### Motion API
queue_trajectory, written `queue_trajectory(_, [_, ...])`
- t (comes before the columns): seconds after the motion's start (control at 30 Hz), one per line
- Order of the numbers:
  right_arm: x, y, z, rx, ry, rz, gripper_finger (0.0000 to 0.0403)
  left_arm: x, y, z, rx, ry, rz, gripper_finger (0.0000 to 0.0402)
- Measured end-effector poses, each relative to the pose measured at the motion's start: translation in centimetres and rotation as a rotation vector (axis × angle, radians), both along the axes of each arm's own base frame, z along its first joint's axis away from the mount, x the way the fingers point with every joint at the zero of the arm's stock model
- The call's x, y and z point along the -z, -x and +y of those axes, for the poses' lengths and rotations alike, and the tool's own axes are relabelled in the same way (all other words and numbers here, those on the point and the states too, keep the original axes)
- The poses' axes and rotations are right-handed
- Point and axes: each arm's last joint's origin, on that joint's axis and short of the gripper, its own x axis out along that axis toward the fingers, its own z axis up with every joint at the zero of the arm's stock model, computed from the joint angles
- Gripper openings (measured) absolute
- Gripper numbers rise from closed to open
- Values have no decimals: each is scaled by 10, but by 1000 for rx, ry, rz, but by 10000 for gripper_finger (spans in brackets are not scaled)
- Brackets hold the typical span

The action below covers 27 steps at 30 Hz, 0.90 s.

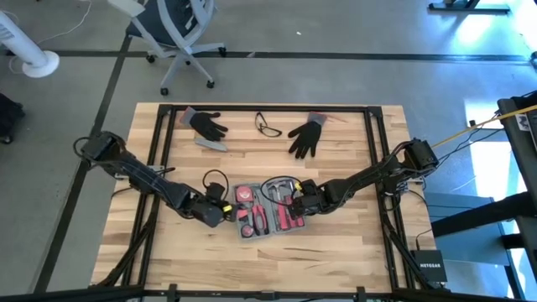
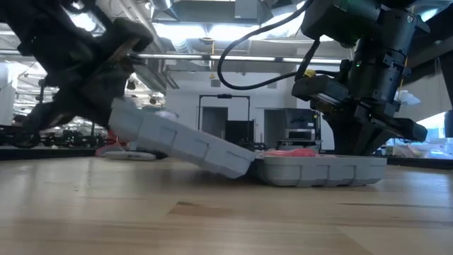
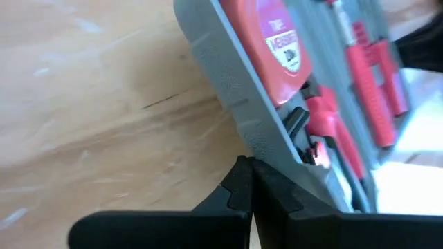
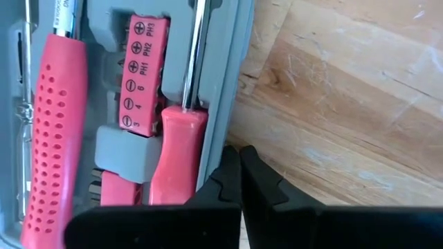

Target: Prefit tool cases

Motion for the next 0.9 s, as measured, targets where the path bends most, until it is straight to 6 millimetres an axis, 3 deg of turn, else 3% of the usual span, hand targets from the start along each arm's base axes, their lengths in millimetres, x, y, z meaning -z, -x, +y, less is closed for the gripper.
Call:
queue_trajectory(0.3, [0,-1,0,16,-7,-7,0,-12,-3,1,-31,-14,-92,0])
queue_trajectory(0.5, [-2,-11,3,28,-35,-113,0,-18,-12,7,-54,-30,-172,0])
queue_trajectory(0.9, [-3,-13,3,60,-29,-148,0,-19,-16,14,-52,-44,-184,0])
